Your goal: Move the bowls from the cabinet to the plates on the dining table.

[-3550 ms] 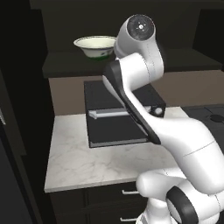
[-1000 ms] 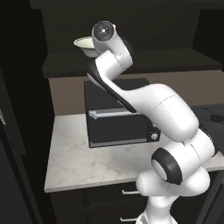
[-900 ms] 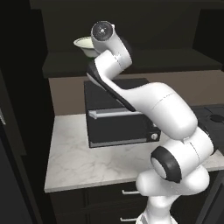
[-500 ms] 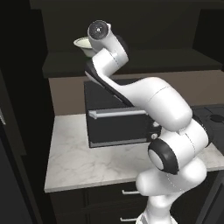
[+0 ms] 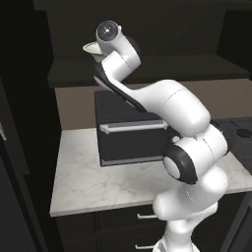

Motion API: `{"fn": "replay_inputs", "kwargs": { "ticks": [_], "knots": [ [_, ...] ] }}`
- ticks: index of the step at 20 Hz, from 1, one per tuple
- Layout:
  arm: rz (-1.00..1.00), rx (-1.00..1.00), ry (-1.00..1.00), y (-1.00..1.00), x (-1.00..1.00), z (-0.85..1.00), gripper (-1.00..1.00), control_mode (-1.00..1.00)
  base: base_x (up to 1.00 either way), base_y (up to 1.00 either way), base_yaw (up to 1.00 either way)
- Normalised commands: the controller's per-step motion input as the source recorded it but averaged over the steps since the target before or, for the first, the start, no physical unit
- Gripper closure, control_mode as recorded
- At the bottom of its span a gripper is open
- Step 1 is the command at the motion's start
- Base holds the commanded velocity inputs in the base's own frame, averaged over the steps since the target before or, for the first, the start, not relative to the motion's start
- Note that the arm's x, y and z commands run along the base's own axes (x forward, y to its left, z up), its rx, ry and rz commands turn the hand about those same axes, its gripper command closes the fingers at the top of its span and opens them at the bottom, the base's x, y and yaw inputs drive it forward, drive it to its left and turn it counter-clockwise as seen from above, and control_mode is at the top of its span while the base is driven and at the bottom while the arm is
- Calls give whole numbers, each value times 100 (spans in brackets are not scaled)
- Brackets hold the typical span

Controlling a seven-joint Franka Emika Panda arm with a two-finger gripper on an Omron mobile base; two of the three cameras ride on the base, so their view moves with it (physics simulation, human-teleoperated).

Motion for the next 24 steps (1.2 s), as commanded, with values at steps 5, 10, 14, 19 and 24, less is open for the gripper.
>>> {"fn": "replay_inputs", "kwargs": {
  "ticks": [5,10,14,19,24],
  "knots": [
    [0,-1,5,2,24,-10,-100,-100,0,0,0],
    [0,-1,6,2,26,-38,-100,-100,0,0,0],
    [0,-1,3,1,24,-42,-100,-100,0,0,0],
    [0,0,0,1,7,-40,-100,-100,0,0,0],
    [0,0,0,0,0,-51,-100,-100,0,0,0]
  ]
}}
